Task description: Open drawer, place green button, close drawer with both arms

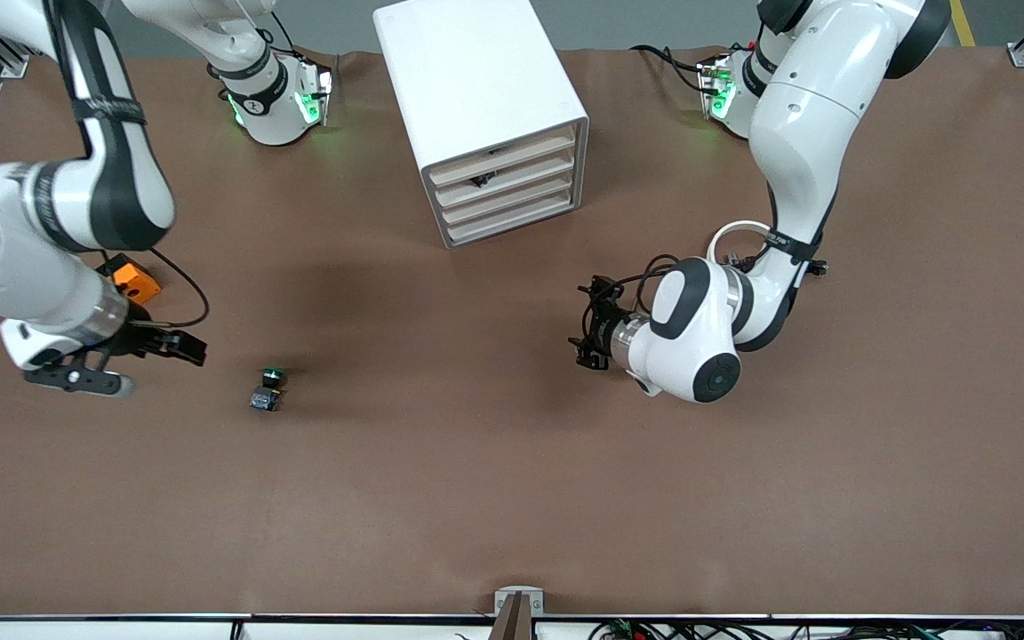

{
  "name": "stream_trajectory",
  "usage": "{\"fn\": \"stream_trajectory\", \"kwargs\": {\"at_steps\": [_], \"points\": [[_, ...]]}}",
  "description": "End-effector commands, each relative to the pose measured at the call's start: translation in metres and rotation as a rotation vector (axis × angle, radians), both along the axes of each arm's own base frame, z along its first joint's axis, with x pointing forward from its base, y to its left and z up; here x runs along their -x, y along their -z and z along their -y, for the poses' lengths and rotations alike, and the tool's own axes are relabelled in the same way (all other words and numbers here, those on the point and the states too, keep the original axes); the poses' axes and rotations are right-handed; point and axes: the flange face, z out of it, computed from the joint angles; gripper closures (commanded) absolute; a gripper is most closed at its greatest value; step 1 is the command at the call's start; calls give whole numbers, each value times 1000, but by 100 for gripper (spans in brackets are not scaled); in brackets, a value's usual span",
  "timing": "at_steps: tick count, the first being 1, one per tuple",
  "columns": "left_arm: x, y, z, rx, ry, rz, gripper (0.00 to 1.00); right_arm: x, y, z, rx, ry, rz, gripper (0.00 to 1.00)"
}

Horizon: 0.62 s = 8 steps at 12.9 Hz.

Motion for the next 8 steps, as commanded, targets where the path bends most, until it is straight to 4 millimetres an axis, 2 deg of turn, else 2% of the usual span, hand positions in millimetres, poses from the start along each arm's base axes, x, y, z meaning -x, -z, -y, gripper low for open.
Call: {"fn": "stream_trajectory", "kwargs": {"at_steps": [1,3,5,8], "points": [[26,10,31,-104,-78,-144,0,-3,40,-5,-5,30,23,0],[52,24,50,-101,-62,-273,0,-6,72,-10,-2,45,21,0],[63,30,56,-56,-69,-386,0,-8,98,-20,-2,64,28,0],[88,45,76,-86,-89,-518,0,-11,128,-33,-6,93,64,0]]}}
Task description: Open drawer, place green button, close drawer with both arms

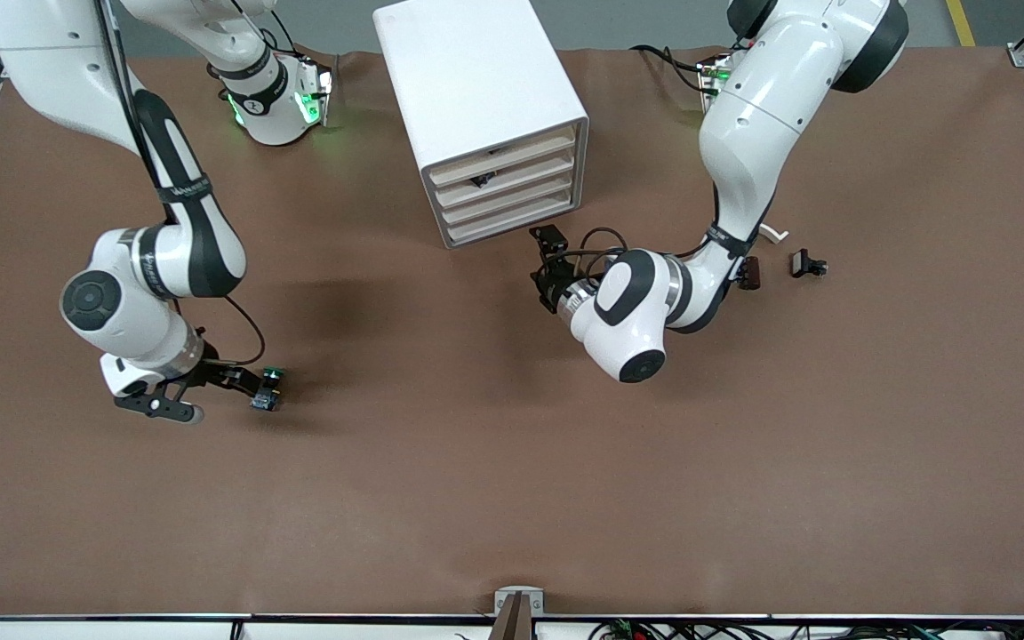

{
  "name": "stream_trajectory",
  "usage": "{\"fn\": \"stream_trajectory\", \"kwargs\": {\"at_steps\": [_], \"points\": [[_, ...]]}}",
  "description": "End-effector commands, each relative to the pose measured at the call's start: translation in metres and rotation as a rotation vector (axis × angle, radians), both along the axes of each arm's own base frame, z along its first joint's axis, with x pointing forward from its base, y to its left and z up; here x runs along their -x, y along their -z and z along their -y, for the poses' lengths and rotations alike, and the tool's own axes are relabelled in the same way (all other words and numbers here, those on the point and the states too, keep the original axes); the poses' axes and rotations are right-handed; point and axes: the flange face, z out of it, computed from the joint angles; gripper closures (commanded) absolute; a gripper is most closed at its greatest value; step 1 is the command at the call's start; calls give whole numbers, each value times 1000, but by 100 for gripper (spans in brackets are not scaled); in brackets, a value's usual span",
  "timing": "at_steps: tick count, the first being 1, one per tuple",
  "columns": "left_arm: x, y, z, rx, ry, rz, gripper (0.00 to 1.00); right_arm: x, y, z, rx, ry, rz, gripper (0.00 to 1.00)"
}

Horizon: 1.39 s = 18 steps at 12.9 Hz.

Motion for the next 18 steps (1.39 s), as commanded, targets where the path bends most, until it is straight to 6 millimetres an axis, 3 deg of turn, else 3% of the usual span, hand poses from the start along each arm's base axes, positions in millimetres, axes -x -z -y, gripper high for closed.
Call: {"fn": "stream_trajectory", "kwargs": {"at_steps": [1,3,5,11,12,14,15,17,18], "points": [[16,13,11,-48,-19,-121,0,-2,23,-8,-6,25,31,0],[32,24,22,-28,-10,-203,0,-2,38,-6,-5,28,35,0],[39,33,25,-26,-20,-252,10,-2,50,-7,-4,30,39,0],[59,47,37,-33,17,-293,25,0,64,-9,-6,61,34,0],[63,52,38,-35,25,-297,29,0,65,-10,-6,66,32,16],[70,57,43,-36,40,-300,34,1,67,-11,-6,71,23,67],[74,62,44,-41,44,-307,39,1,67,-12,-7,83,23,83],[77,64,46,-43,50,-309,41,2,67,-21,-10,101,22,100],[83,65,51,-44,63,-310,48,3,70,-24,-10,113,17,100]]}}
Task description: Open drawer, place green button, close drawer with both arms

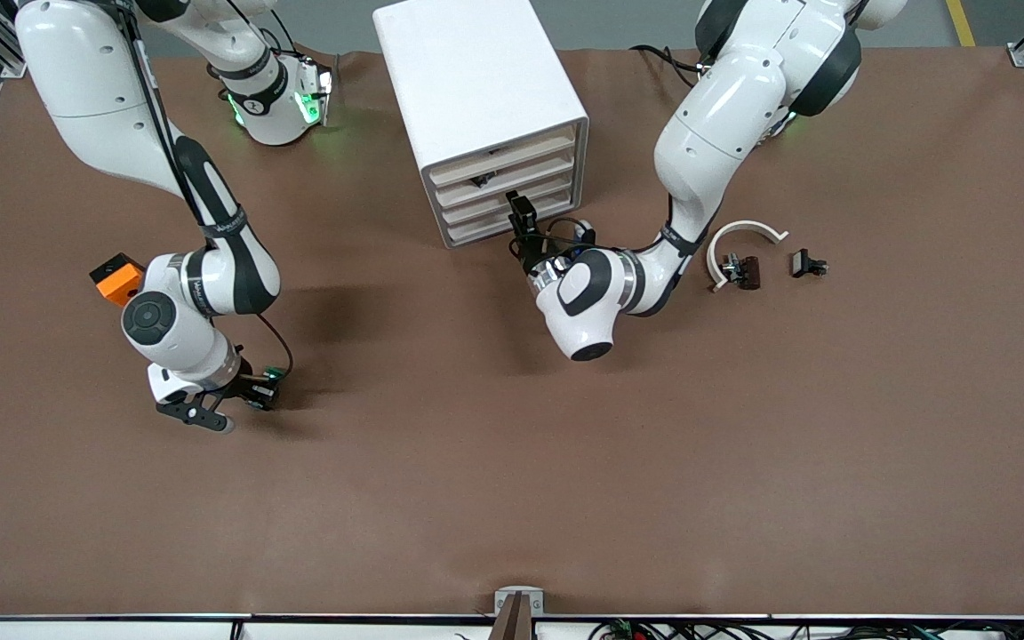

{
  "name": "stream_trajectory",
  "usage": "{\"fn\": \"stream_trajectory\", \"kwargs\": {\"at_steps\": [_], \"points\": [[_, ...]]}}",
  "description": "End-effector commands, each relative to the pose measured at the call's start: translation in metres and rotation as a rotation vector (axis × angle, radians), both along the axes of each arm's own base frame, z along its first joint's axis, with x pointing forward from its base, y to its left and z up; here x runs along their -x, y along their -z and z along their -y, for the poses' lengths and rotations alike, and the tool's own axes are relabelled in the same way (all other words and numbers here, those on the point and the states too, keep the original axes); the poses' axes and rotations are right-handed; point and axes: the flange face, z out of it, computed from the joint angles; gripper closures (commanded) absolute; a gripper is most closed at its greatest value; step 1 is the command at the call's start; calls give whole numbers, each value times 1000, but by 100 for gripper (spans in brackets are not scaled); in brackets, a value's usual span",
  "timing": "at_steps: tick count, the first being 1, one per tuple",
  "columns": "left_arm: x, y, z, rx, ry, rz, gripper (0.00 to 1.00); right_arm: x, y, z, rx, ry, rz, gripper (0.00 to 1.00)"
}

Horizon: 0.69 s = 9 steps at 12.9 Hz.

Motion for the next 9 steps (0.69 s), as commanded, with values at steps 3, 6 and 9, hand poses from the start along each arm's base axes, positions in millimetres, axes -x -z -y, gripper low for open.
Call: {"fn": "stream_trajectory", "kwargs": {"at_steps": [3,6,9], "points": [[16,6,15,32,35,-11,54,2,5,-19,-8,50,-9,100],[18,7,16,33,36,-11,73,-2,-1,-16,-8,44,-1,100],[15,9,13,28,30,-14,94,-8,-16,-20,-7,42,-20,100]]}}
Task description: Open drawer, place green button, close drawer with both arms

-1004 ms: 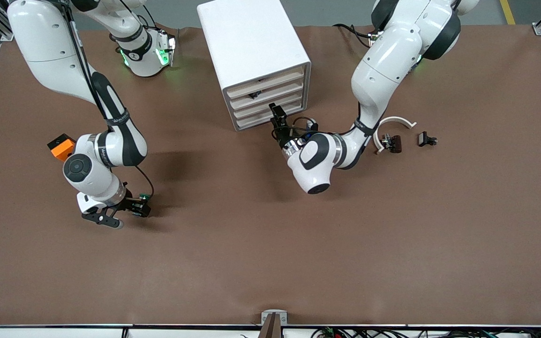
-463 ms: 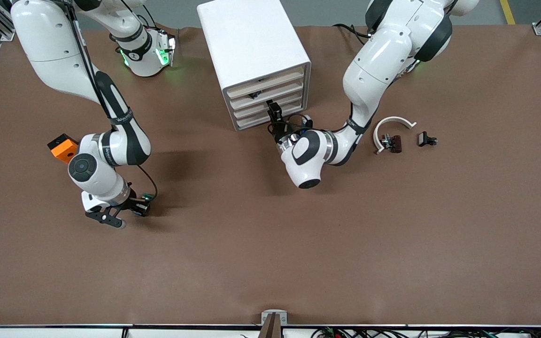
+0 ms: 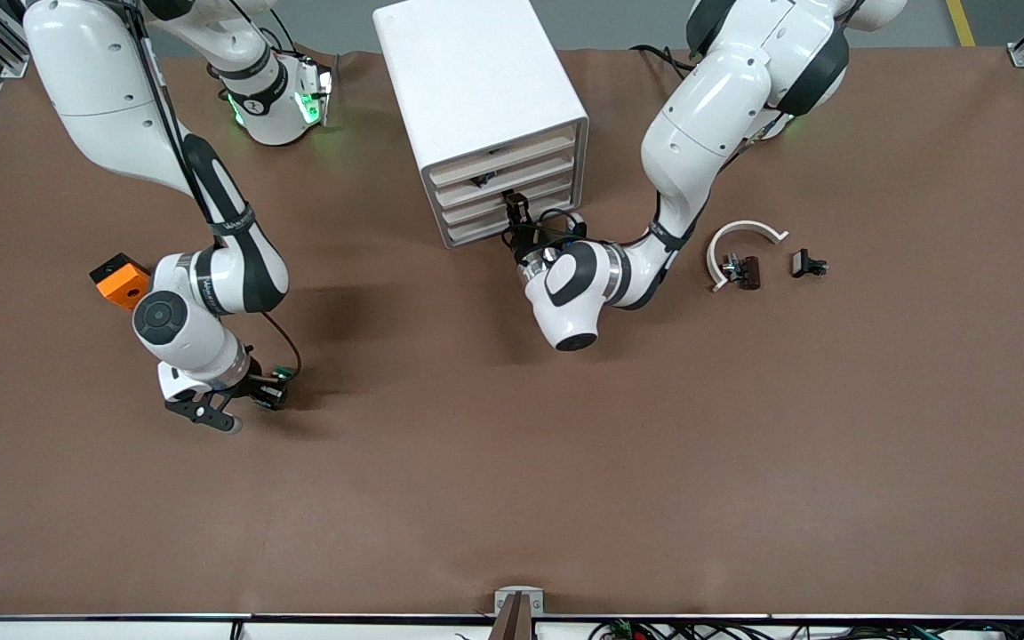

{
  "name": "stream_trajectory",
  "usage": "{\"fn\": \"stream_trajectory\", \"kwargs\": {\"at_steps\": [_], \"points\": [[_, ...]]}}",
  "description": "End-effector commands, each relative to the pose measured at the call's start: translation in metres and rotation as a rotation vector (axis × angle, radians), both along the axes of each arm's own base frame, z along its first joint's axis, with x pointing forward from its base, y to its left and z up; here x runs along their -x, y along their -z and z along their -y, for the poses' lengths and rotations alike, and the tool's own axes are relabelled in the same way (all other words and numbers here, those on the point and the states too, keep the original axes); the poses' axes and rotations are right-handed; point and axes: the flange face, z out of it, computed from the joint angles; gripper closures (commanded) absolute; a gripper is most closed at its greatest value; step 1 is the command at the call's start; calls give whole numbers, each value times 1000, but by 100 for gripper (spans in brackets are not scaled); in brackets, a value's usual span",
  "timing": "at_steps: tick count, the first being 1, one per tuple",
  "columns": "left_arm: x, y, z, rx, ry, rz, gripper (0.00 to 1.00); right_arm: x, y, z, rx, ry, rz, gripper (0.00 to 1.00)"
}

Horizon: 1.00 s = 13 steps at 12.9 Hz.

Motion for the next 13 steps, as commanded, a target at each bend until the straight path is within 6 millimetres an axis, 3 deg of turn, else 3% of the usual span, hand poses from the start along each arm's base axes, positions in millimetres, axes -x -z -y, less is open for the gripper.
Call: {"fn": "stream_trajectory", "kwargs": {"at_steps": [1,5,7,9,13], "points": [[-7,5,-4,11,-16,-4,95,-10,-18,-7,-1,15,-37,100],[-35,9,-21,9,-85,38,99,-13,-40,-13,-7,43,-36,100],[-49,11,-29,13,-127,75,98,-8,-58,-39,-9,78,-60,100],[-65,11,-38,13,-177,95,96,-1,-79,-75,-10,144,-84,100],[-88,4,-45,22,-226,148,96,29,-115,-179,-38,264,-60,100]]}}
